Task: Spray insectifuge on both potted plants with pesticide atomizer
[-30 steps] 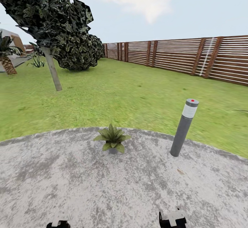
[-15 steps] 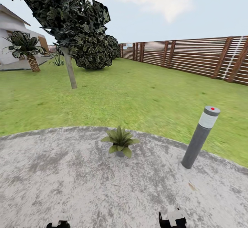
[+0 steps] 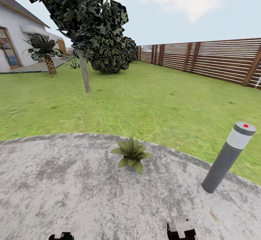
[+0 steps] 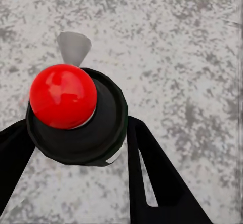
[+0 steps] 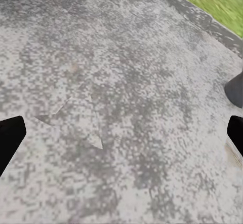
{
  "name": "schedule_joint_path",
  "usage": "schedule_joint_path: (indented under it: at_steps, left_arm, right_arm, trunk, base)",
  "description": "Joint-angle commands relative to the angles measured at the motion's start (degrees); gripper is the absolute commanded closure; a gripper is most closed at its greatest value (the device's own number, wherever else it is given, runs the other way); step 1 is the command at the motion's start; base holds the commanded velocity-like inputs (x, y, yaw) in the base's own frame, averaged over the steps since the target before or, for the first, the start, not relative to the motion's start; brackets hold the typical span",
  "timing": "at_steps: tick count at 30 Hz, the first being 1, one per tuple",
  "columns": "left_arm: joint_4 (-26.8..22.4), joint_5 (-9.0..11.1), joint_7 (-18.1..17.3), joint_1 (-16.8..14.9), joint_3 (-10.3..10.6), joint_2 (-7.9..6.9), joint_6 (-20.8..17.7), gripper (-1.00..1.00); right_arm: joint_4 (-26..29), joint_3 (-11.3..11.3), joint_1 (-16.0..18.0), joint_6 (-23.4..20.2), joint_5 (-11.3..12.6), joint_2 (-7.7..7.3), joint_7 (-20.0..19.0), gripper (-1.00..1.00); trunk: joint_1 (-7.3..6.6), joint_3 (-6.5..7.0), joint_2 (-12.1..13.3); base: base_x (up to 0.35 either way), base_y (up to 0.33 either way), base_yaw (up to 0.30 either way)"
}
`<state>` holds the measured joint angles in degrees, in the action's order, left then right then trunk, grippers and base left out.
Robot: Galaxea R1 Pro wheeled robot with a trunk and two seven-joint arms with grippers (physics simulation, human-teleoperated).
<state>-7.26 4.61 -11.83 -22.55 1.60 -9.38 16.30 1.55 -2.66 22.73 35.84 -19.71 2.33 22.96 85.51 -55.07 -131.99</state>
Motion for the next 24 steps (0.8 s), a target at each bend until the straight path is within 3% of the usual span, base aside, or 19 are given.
schedule_joint_path:
  at_steps: [1, 8, 21, 23, 24]
  left_arm:
    - [0.06, 0.49, -0.30, -0.04, 0.16, -0.03, 0.14, 1.00]
    - [0.06, 0.49, -0.30, -0.04, 0.16, -0.03, 0.14, 1.00]
    - [-0.24, 0.88, -0.34, -0.04, -0.26, -0.58, 0.12, 1.00]
    - [-0.76, 0.38, -0.48, -0.33, 0.26, -0.34, -0.09, 1.00]
    - [-0.87, -1.00, -0.71, -0.71, 0.87, -0.37, -0.28, 1.00]
  right_arm:
    - [-0.06, -0.23, 0.04, -0.06, -0.38, 0.12, 0.60, -1.00]
    - [-0.06, -0.23, 0.04, -0.14, -0.52, -0.06, 0.60, -1.00]
    - [0.14, -0.43, 0.04, -0.15, -0.54, 0.26, 0.56, -1.00]
    - [0.46, -0.90, 0.04, -0.17, -2.19, 0.42, 0.47, -1.00]
    - [0.64, -1.53, 0.05, -0.23, -4.33, 0.41, -0.06, -1.00]
  trunk:
    - [0.01, -0.05, -0.02]
    - [0.01, -0.05, -0.02]
    - [0.01, -0.05, -0.02]
    - [0.01, -0.05, -0.02]
    - [0.01, -0.05, -0.02]
  base:
    - [0.175, -0.171, 0.001]
    - [0.105, -0.132, 0.000]
    - [0.102, -0.007, 0.000]
    - [0.157, 0.000, 0.000]
    - [0.044, 0.000, 0.000]
